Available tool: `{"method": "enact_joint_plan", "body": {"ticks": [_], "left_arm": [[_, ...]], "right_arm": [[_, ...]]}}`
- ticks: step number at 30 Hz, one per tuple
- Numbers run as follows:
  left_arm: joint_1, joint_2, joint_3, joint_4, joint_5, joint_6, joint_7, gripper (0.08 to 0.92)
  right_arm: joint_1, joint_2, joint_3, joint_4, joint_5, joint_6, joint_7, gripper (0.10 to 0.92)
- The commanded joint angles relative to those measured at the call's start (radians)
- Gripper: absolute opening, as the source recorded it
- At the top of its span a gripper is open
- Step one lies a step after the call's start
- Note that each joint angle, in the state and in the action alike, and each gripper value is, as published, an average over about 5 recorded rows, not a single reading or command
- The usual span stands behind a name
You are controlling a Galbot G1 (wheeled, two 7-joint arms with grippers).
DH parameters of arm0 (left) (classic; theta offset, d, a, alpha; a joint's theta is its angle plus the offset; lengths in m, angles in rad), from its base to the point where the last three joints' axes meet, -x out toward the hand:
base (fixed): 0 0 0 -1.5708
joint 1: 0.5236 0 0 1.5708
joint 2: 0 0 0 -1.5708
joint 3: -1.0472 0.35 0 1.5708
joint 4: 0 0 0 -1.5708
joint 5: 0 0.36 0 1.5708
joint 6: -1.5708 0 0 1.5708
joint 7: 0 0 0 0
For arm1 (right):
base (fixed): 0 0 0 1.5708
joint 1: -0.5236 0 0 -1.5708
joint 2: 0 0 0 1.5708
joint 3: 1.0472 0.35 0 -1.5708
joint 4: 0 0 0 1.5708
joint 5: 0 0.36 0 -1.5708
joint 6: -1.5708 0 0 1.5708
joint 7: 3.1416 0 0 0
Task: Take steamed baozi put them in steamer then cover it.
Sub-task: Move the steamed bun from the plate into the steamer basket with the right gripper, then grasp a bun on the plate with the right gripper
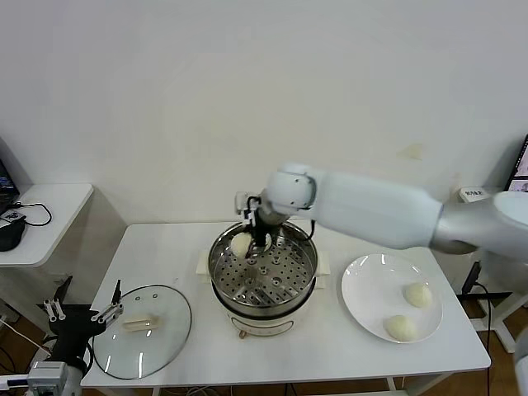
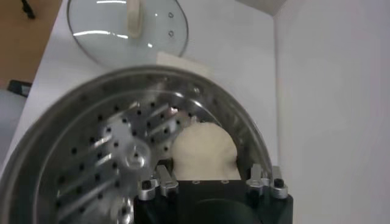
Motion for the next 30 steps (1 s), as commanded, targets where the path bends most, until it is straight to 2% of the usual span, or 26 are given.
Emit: {"method": "enact_joint_plan", "body": {"ticks": [1, 16, 19, 24, 30], "left_arm": [[0.001, -0.002, 0.000, -0.001, 0.000, -0.001, 0.000, 0.823], [0.001, -0.004, 0.002, -0.002, 0.000, -0.001, 0.000, 0.823], [0.001, -0.004, 0.003, -0.002, 0.000, 0.000, 0.000, 0.823], [0.001, -0.002, 0.003, -0.001, 0.000, 0.000, 0.001, 0.823], [-0.005, 0.006, 0.005, 0.002, -0.002, 0.001, 0.002, 0.823]], "right_arm": [[-0.077, 0.151, -0.022, -0.098, 0.016, -0.056, 0.051, 0.645], [-0.059, 0.102, -0.032, -0.044, -0.001, -0.073, 0.030, 0.645], [-0.033, 0.070, -0.029, -0.021, -0.013, -0.072, 0.002, 0.680], [0.080, -0.043, -0.027, 0.052, -0.072, -0.037, -0.110, 0.798], [0.226, -0.268, -0.028, 0.175, -0.170, 0.071, -0.256, 0.822]]}}
